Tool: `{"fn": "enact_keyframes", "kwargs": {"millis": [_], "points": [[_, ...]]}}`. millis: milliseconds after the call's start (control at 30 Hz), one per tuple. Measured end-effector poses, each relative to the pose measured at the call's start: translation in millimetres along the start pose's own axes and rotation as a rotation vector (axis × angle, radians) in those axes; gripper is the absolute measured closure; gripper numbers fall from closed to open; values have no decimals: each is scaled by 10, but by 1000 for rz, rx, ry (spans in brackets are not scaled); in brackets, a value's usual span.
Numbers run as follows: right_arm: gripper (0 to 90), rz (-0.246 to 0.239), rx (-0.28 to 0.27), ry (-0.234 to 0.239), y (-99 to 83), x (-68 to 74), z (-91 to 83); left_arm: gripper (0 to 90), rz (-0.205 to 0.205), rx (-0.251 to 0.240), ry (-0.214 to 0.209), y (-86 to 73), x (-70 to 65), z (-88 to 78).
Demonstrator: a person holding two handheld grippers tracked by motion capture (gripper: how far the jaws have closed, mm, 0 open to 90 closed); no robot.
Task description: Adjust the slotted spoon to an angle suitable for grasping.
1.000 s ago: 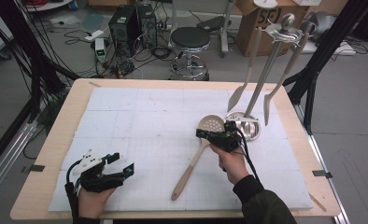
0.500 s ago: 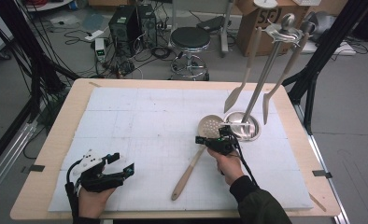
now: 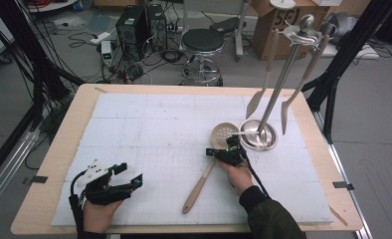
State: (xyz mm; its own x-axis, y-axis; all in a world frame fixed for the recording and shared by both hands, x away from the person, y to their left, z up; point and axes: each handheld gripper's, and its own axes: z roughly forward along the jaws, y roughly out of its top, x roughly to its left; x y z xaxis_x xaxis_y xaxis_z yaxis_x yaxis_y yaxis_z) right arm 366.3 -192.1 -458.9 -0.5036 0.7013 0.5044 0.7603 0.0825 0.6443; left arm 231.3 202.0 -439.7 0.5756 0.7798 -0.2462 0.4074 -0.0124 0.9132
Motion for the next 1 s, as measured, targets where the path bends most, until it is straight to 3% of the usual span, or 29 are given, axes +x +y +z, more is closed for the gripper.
{"fn": "enact_keyframes", "kwargs": {"millis": [167,400,667,1000], "points": [[900,-35,21,-95,3,31,-47,230,2,3,-4,0,-5,0],[900,-26,53,-161,-10,60,-121,230,3,3,-2,0,-12,2],[900,6,43,-169,-90,3,-261,230,5,2,-4,1,-12,6],[900,78,-17,-143,-205,-162,-468,230,3,5,-3,-3,-18,12]]}}
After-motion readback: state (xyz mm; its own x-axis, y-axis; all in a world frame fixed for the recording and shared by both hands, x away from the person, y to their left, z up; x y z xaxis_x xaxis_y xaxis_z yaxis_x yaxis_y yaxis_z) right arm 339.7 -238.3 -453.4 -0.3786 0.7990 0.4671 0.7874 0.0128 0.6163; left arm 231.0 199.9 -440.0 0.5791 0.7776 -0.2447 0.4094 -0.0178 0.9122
